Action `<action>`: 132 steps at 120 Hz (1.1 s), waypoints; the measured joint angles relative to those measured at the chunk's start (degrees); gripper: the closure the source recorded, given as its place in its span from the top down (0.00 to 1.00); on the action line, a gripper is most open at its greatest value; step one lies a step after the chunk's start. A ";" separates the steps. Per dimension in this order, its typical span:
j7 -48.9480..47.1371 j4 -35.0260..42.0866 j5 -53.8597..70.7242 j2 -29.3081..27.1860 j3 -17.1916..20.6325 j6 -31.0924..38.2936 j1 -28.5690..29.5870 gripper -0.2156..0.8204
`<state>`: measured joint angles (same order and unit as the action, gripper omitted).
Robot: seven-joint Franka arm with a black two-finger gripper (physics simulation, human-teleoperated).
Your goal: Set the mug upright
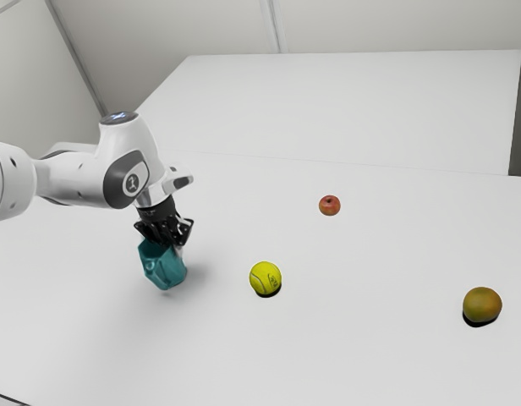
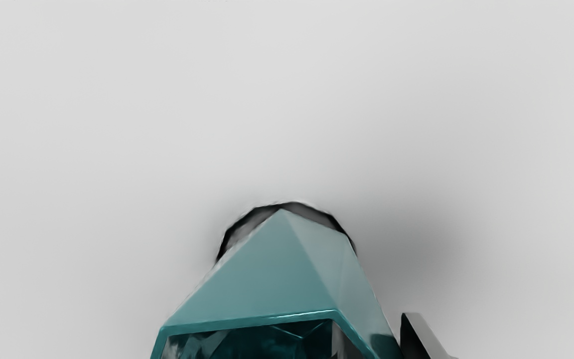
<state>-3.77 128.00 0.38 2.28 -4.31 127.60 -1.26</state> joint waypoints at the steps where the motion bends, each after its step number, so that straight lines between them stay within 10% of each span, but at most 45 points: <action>1: -0.01 0.00 -0.02 -0.04 0.00 0.00 -0.02 0.18; 71: 0.03 -4.37 -0.51 -4.87 0.00 -1.41 -2.06 0.67; 132: -0.12 -29.08 -1.35 -4.21 0.63 -29.79 -4.44 0.76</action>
<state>-3.89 98.92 -0.97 -1.93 -3.68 97.82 -5.70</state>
